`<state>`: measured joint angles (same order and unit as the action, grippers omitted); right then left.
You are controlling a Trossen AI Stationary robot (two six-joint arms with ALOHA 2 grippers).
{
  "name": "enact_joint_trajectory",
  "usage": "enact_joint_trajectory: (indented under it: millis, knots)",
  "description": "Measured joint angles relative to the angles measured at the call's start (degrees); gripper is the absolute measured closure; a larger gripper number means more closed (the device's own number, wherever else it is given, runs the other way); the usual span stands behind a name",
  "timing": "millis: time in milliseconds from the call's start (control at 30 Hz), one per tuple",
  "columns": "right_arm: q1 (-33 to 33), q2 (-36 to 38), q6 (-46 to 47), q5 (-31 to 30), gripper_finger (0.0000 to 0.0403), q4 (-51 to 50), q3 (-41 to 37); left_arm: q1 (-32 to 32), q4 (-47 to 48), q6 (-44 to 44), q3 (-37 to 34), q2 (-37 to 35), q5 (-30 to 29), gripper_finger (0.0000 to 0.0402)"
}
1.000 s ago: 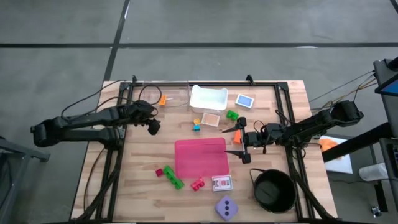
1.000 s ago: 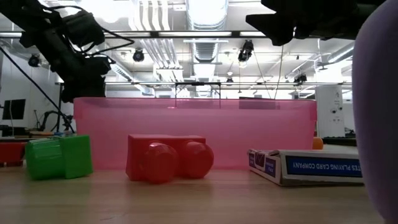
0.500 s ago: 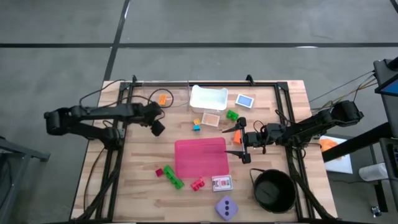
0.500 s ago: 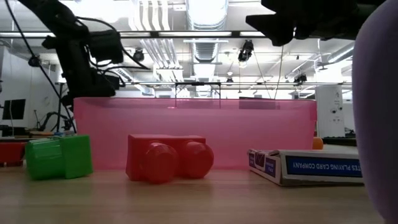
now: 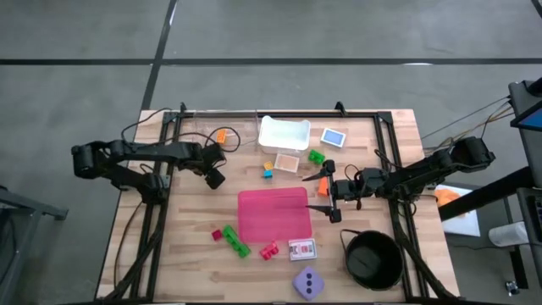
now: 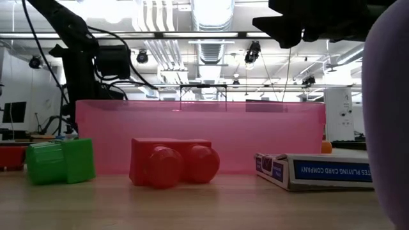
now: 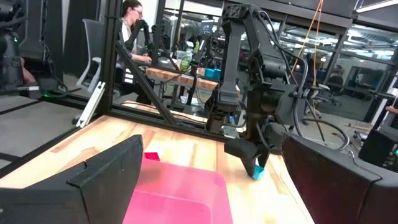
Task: Pick & Place Toys
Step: Put the left blue game piece into the transparent bin
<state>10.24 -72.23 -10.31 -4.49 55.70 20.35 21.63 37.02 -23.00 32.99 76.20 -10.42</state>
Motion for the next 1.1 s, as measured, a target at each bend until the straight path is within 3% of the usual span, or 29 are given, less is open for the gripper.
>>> enact_joint_trajectory:
  millis: [233, 500, 800, 1100]
  knots:
    - [0.01, 0.00, 0.01, 0.00, 0.0023, 0.00, -0.01, 0.00, -0.09, 0.44, -0.71, 0.19, 0.12, 0.0180]
    - [0.00, 0.00, 0.02, 0.00, 0.0023, 0.00, -0.01, 0.00, -0.12, 0.65, -0.74, 0.10, 0.10, 0.0270]
    - [0.01, 0.00, 0.02, 0.00, 0.0023, -0.02, 0.01, -0.55, -1.28, 4.32, -0.70, -0.17, 1.18, 0.0270]
    - [0.00, 0.00, 0.00, 0.00, 0.0023, -0.04, 0.00, -1.77, -11.40, 13.41, -0.70, -0.34, 5.56, 0.0270]
